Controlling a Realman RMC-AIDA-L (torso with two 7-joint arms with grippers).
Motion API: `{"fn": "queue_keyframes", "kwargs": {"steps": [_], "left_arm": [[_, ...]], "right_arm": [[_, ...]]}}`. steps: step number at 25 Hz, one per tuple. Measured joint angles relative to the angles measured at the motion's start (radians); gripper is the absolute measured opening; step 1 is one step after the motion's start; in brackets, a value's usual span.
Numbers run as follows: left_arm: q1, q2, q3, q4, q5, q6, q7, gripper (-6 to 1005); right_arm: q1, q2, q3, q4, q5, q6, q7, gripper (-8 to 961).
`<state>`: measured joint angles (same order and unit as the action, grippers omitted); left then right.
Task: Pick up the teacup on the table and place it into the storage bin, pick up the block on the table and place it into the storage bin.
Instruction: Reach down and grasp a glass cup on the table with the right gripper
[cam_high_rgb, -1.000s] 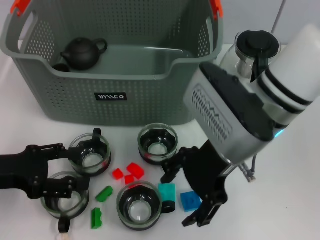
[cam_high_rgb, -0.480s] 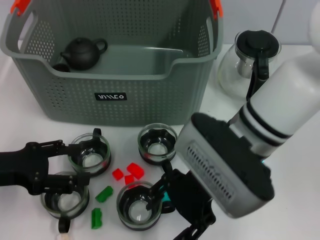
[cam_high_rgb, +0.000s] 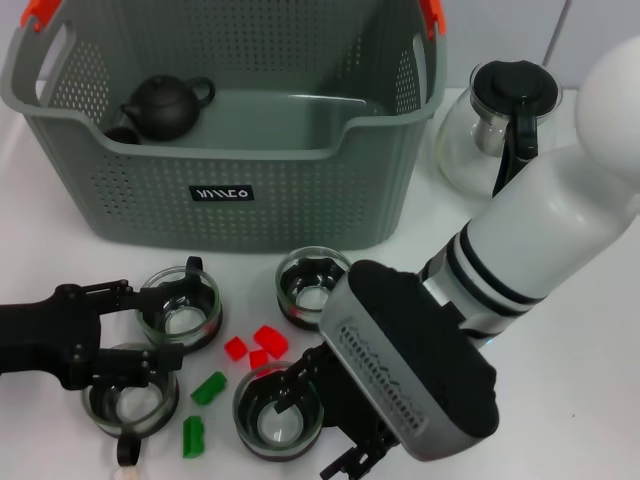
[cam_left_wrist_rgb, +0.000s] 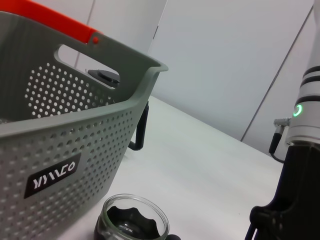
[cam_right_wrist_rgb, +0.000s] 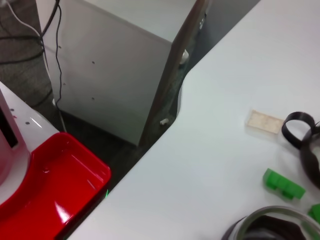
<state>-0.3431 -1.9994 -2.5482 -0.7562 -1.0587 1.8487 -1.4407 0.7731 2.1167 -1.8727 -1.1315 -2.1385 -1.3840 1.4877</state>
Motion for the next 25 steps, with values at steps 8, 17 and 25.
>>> {"fn": "queue_keyframes", "kwargs": {"steps": [8,17,25], "left_arm": [[0.002,-0.003,0.000,0.000,0.000,-0.001,0.000,905],[0.001,-0.006,0.000,0.000,0.000,-0.001,0.000,904],[0.000,-0.008,0.000,0.000,0.000,0.000,0.000,904]], "right_arm": [[-0.001,0.000,-0.024,0.030,-0.002,0.023,0.004,790],[-0.010,-0.004,-0.025,0.042,-0.017,0.026,0.053,791],[-0.011,-0.004,-0.021,0.028,-0.070,0.026,0.114,791]]}}
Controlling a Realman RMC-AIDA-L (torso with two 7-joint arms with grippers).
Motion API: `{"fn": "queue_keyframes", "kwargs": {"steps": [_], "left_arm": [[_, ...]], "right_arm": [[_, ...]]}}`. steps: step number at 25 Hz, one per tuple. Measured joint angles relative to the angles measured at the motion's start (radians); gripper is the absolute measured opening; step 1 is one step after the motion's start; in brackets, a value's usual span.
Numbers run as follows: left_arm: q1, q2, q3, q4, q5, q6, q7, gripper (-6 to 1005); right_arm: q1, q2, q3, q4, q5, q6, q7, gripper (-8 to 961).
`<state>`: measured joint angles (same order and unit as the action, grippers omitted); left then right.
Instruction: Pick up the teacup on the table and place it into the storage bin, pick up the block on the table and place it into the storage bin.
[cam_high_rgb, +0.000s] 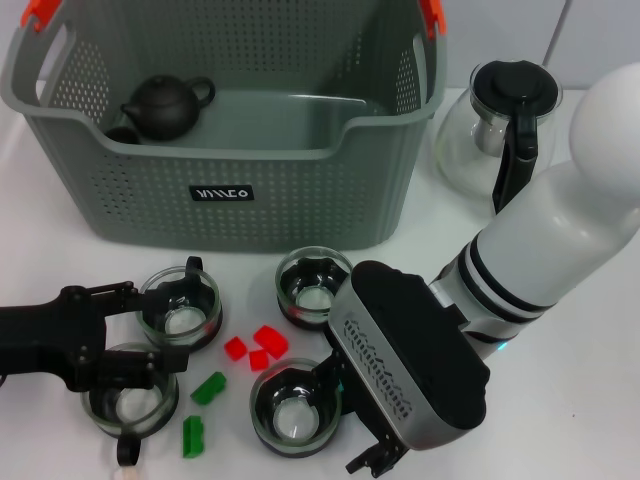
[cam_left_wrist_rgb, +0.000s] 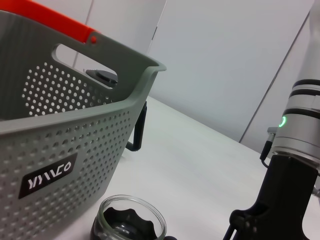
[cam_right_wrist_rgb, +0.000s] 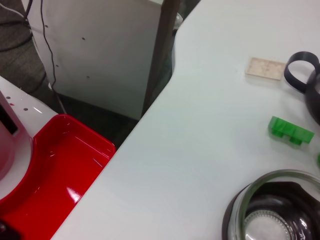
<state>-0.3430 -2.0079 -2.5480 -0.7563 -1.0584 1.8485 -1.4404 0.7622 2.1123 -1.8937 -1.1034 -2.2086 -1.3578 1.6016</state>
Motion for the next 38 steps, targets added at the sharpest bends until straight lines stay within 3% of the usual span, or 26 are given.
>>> {"fn": "queue_keyframes", "kwargs": {"steps": [7,12,31,36,38], "left_arm": [[0.003,0.000,0.000,0.000,0.000,0.000,0.000,905],[0.005,0.000,0.000,0.000,0.000,0.000,0.000,905],[0.000,0.000,0.000,0.011,0.000,-0.011,0.001,905],[-0.003,0.000,0.000,0.011,0.000,-0.011,0.001,905],[-0.004,0.000,0.000,0.011,0.000,-0.011,0.001,905]], "right_arm": [[0.000,0.002,-0.011,0.000,0.005,0.003,-0.015,790],[0.001,0.004,-0.026,0.003,0.008,0.027,-0.016,676],[0.017,0.006,-0.058,0.006,0.003,0.070,0.050,508],[0.017,0.006,-0.058,0.007,0.002,0.070,0.060,294],[0.016,0.006,-0.058,0.006,0.001,0.069,0.060,253]]}}
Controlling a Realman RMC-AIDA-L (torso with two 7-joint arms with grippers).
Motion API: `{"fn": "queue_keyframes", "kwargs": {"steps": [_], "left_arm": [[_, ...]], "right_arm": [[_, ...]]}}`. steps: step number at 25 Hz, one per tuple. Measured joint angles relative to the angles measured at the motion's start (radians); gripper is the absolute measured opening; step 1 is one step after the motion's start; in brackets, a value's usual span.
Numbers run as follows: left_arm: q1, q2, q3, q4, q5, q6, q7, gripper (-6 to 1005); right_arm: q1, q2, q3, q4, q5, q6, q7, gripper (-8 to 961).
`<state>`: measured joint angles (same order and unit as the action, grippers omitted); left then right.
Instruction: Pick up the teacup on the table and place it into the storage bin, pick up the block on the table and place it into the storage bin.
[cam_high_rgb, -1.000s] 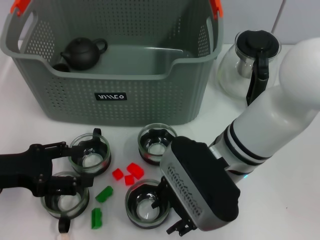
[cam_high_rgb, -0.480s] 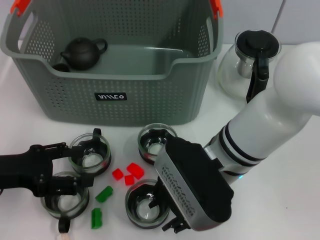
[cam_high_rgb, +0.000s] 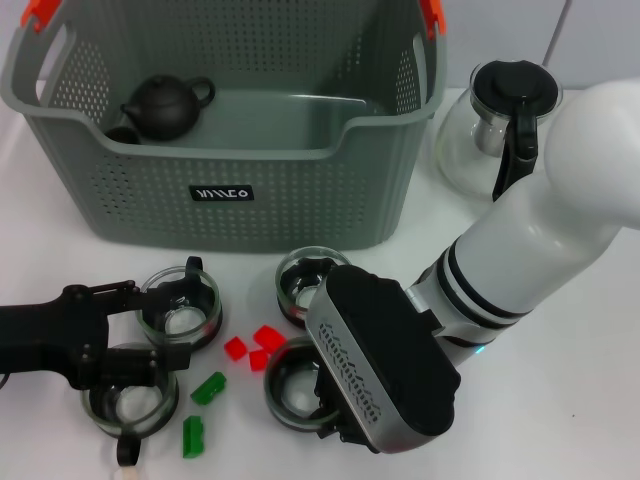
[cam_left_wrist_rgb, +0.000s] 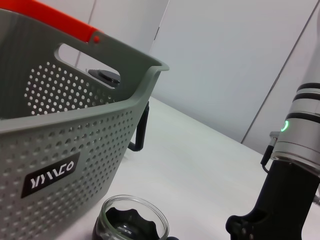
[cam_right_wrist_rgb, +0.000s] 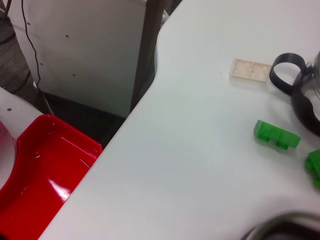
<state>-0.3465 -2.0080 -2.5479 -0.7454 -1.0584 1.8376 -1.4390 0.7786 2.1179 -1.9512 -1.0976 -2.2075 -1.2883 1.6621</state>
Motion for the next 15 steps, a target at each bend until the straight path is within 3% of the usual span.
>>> {"fn": "queue_keyframes", "kwargs": {"steps": [9,15], "left_arm": [[0.003,0.000,0.000,0.000,0.000,0.000,-0.001,904],[0.003,0.000,0.000,0.000,0.000,0.000,-0.001,904]], "right_arm": [[-0.005,-0.001,0.005,-0.012,0.006,-0.009,0.001,70],[-0.017,-0.006,0.053,-0.083,0.010,-0.081,0.046,63]]}}
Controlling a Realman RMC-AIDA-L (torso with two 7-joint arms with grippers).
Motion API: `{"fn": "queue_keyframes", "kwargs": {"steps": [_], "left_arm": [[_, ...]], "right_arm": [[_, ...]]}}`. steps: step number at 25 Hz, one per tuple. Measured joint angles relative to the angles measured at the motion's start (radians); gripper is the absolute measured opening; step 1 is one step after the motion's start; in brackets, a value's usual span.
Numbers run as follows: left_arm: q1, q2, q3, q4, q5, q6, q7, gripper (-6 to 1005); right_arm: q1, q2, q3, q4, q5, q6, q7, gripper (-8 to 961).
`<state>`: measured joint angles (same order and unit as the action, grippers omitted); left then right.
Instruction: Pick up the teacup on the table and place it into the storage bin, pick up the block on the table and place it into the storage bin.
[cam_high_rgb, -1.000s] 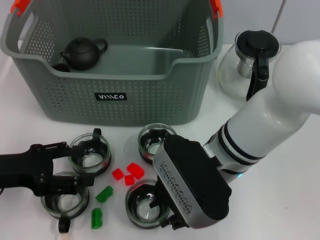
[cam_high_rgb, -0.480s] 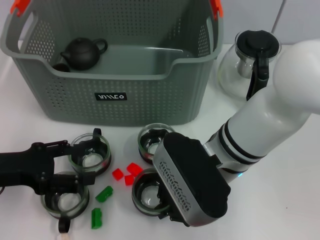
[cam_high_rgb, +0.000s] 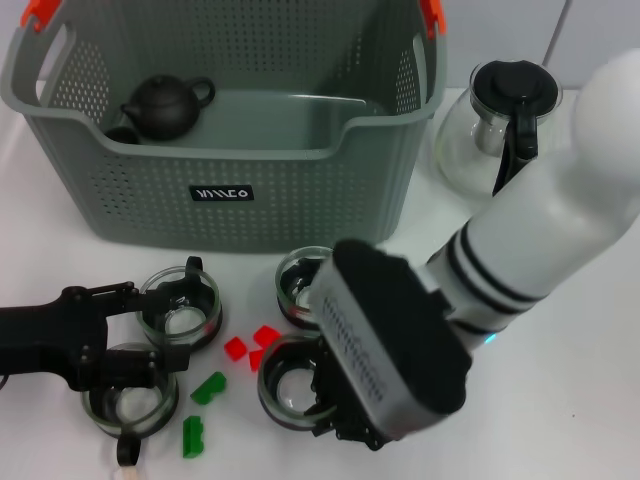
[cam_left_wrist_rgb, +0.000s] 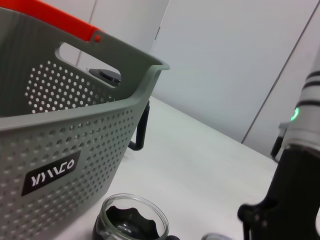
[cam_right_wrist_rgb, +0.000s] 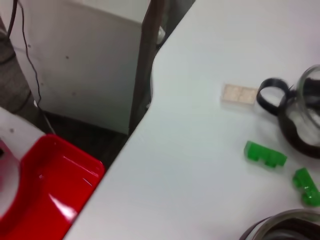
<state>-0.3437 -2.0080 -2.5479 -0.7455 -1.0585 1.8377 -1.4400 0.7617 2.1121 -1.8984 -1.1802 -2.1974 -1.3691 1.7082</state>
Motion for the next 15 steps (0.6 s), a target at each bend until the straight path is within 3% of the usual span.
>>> {"fn": "queue_keyframes", "kwargs": {"steps": [9,15], "left_arm": [[-0.001,0.000,0.000,0.001,0.000,-0.033,0.000,904],[-0.012,0.000,0.000,0.009,0.000,-0.040,0.002,905]], "right_arm": [[0.000,-0.007,0.239,-0.158,-0.005,-0.262,0.124,63],[0.021,-0.010,0.456,-0.252,0.078,-0.393,0.160,63]]}}
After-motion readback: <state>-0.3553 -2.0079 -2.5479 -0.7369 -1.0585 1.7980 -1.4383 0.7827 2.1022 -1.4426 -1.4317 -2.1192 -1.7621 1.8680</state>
